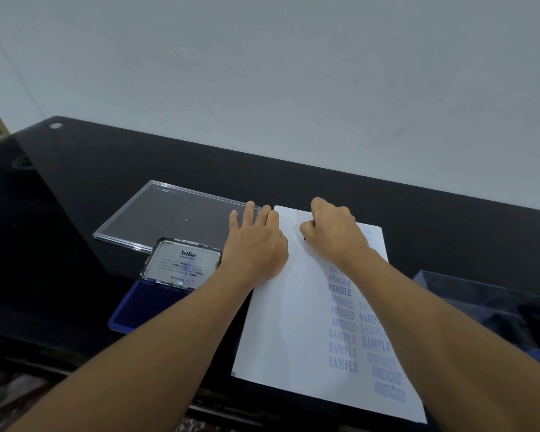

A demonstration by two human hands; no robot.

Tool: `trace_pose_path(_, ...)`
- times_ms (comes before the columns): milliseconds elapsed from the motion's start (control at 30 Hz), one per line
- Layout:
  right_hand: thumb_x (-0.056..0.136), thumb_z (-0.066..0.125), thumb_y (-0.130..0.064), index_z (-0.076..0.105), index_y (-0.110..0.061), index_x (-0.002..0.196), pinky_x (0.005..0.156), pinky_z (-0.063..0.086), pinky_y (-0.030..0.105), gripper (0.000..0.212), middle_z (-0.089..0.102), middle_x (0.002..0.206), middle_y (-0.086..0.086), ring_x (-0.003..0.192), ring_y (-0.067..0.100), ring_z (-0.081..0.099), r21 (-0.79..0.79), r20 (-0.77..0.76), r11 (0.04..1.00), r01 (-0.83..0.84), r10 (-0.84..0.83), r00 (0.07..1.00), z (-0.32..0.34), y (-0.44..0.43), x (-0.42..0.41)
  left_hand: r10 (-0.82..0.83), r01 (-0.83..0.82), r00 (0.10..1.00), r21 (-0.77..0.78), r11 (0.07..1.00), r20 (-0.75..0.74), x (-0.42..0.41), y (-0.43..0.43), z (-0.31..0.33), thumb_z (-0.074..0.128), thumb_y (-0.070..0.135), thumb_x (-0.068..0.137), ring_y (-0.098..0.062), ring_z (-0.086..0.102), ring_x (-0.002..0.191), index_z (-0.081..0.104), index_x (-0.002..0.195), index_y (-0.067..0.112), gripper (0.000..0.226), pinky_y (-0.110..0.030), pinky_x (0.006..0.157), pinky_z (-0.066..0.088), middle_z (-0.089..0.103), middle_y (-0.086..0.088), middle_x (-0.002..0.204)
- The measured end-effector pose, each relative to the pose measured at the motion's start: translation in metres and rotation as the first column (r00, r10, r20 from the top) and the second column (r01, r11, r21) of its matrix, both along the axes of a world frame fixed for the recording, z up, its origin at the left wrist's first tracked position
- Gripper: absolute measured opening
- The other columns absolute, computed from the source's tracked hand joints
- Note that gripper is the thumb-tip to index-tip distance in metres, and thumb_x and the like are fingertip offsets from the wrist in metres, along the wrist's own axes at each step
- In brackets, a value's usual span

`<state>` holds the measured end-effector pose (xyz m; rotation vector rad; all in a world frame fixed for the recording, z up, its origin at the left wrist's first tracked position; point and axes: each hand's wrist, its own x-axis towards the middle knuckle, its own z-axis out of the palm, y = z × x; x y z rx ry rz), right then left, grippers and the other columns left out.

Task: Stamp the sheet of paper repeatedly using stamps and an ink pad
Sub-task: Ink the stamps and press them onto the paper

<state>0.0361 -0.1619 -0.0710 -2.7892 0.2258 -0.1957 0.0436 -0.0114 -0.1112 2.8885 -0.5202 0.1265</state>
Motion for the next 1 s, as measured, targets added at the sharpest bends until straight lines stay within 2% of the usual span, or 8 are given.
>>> trace_pose_path(133,0.093,0.048,-0.017,0.034,-0.019,0.075,0.050,0.035,0.031,0.022,0.049,0.069,0.003,0.059,0.017,0.043,-0.004,-0.031,0.999,-0.038,0.038,0.999,0.006,-0.002,-0.001,0.000,0.000,1.000,-0.002,1.000,-0.003,0.000,0.000,0.001,0.022,0.028,0.102,-0.032,0.007,0.150,0.025,0.148,0.009,0.050,-0.056,0.119,0.010,0.022,-0.005,0.161)
trace_pose_path(267,0.093,0.049,-0.019,0.038,-0.017,0.078,0.050,0.034,0.031,0.018,0.051,0.072,0.004,0.057,0.017,0.042,-0.040,-0.104,0.996,-0.086,0.081,0.991,0.016,-0.006,-0.003,-0.001,0.000,1.000,-0.009,1.000,-0.006,-0.001,0.001,0.002,0.022,0.027,0.102,-0.032,0.007,0.150,0.026,0.147,0.008,0.049,-0.056,0.119,0.010,0.023,-0.005,0.161)
trace_pose_path(367,0.092,0.053,-0.021,0.045,-0.011,0.082,0.051,0.037,0.032,0.016,0.056,0.075,0.007,0.058,0.019,0.043,-0.013,-0.012,0.996,-0.090,0.090,0.996,0.032,-0.011,-0.004,-0.007,0.007,1.000,-0.012,1.000,0.000,-0.001,0.001,0.002,0.023,0.026,0.102,-0.032,0.007,0.149,0.027,0.146,0.008,0.048,-0.056,0.119,0.010,0.024,-0.005,0.160)
trace_pose_path(467,0.092,0.056,-0.022,0.044,-0.013,0.078,0.050,0.035,0.029,0.021,0.052,0.070,0.004,0.057,0.018,0.042,0.062,0.071,0.995,-0.082,0.078,0.994,0.052,-0.019,-0.005,-0.010,0.010,1.000,-0.029,1.000,-0.007,-0.001,0.001,0.001,0.023,0.027,0.102,-0.032,0.008,0.150,0.028,0.145,0.008,0.048,-0.056,0.119,0.010,0.025,-0.005,0.160)
trace_pose_path(667,0.092,0.058,-0.025,0.053,-0.009,0.087,0.055,0.040,0.031,0.017,0.058,0.078,0.006,0.061,0.019,0.047,0.070,0.100,0.995,-0.068,0.061,0.993,0.072,-0.031,-0.007,-0.006,0.006,1.000,-0.043,0.999,0.000,-0.001,0.001,0.001,0.024,0.026,0.101,-0.031,0.009,0.149,0.030,0.144,0.009,0.046,-0.056,0.119,0.011,0.026,-0.005,0.159)
trace_pose_path(1000,0.092,0.058,-0.026,0.056,-0.008,0.088,0.056,0.041,0.030,0.018,0.061,0.079,0.009,0.062,0.018,0.050,0.058,0.112,0.996,-0.060,0.053,0.992,0.073,-0.035,-0.010,-0.008,0.008,1.000,-0.042,0.999,0.002,-0.001,0.002,0.001,0.024,0.027,0.101,-0.030,0.009,0.149,0.030,0.144,0.009,0.047,-0.056,0.119,0.011,0.025,-0.004,0.159)
